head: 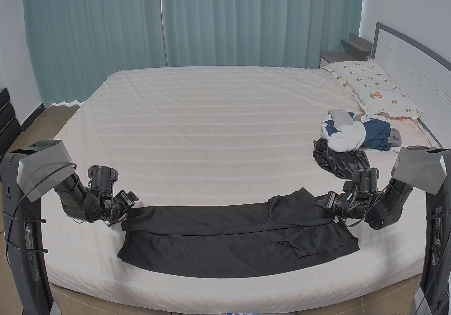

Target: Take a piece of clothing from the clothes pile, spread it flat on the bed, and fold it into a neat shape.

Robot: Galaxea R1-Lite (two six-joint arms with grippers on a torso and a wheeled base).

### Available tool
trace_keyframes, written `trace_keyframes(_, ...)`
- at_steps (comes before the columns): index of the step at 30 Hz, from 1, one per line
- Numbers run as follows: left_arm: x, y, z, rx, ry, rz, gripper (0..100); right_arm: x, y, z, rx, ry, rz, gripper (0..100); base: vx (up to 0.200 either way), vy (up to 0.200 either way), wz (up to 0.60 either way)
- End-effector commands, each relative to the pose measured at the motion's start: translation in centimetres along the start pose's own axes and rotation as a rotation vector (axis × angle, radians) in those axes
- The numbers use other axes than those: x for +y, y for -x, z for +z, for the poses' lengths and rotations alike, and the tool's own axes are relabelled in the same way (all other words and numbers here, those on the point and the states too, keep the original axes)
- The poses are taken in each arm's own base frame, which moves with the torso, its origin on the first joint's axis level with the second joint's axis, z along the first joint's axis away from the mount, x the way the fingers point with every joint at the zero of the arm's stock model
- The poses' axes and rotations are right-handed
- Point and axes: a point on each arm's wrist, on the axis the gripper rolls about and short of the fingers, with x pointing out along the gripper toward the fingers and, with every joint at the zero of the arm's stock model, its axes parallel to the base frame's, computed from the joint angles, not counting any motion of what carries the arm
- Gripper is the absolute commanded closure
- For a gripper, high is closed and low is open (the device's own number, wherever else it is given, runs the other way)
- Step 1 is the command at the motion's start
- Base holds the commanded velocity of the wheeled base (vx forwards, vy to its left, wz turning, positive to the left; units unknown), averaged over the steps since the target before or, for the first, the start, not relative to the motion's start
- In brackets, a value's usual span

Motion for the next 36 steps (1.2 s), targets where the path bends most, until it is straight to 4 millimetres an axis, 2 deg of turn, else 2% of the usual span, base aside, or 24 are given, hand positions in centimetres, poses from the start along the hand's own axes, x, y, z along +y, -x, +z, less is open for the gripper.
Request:
trace_keyframes(1,0.0,-0.1,0.0,0.001,0.000,0.002,0,-0.2,1.3,0.3,-0.011,-0.012,-0.009,100,0.000,0.000,0.00)
trace_keyframes(7,0.0,-0.1,0.0,0.000,0.000,0.001,0,0.1,2.9,-0.1,0.001,-0.016,-0.012,100,0.000,0.000,0.00)
trace_keyframes(16,0.0,0.0,0.0,-0.001,0.002,0.000,0,-0.3,3.4,-1.3,0.039,-0.014,-0.035,100,0.000,0.000,0.00)
trace_keyframes(17,0.0,0.0,0.0,-0.001,0.003,0.000,0,-0.3,3.4,-1.3,0.040,-0.010,-0.037,0,0.000,0.000,0.00)
trace_keyframes(23,0.0,0.0,0.1,-0.001,0.007,-0.004,0,0.7,4.7,-0.4,0.002,-0.004,-0.020,0,0.000,0.000,0.00)
trace_keyframes(28,0.3,0.5,0.8,-0.016,0.041,0.003,0,2.8,7.2,-0.2,-0.028,-0.019,-0.016,0,0.000,0.000,0.00)
trace_keyframes(30,0.1,1.8,1.6,-0.034,0.061,-0.009,0,3.4,7.6,-0.6,-0.032,-0.063,-0.030,0,0.000,0.000,0.00)
trace_keyframes(34,-0.8,5.5,2.7,-0.075,0.065,-0.055,0,4.8,7.7,-2.1,-0.034,-0.186,-0.069,0,0.000,0.000,0.00)
trace_keyframes(36,-1.2,7.2,2.8,-0.072,0.060,-0.073,0,5.3,7.5,-2.7,-0.035,-0.223,-0.083,0,0.000,0.000,0.00)
